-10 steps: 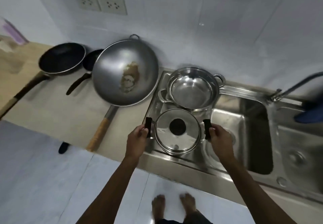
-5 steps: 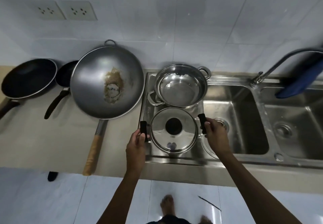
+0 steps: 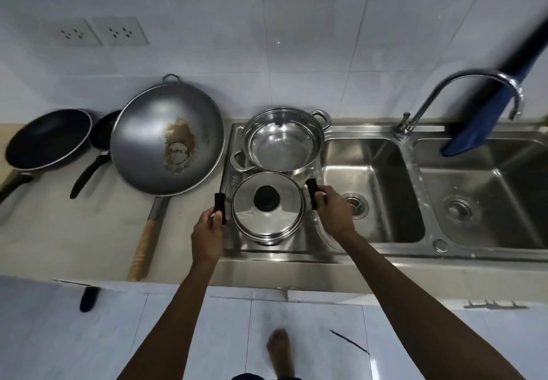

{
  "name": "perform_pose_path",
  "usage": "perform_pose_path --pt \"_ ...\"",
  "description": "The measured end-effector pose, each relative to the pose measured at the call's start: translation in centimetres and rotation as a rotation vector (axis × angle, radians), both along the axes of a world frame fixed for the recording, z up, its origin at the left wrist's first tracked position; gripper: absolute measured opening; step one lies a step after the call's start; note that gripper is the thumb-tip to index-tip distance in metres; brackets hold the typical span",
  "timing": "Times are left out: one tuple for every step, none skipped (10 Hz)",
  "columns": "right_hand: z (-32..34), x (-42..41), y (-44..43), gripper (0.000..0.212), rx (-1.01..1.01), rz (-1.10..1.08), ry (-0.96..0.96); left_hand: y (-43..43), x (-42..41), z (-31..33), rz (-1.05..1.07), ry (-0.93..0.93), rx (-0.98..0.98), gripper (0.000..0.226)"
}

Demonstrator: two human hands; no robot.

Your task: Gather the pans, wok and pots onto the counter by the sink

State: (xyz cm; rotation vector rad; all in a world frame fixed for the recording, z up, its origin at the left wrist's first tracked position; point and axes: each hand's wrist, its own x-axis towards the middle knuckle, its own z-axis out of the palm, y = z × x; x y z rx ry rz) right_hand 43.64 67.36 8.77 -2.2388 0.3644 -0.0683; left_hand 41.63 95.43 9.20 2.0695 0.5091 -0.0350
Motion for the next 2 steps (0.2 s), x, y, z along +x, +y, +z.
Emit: perform_pose_path --pt "0.2 -2.0 -1.5 0.028 -0.023 0.095 -0.023 -1.2 -2.2 -0.2 0.037 0.037 0.026 0.045" --pt "0.0 -5.3 -4.1 0.033 -0.163 0.237 -0.022 -4.1 -6.2 -0.7 0.088 0.093 0.037 0.049"
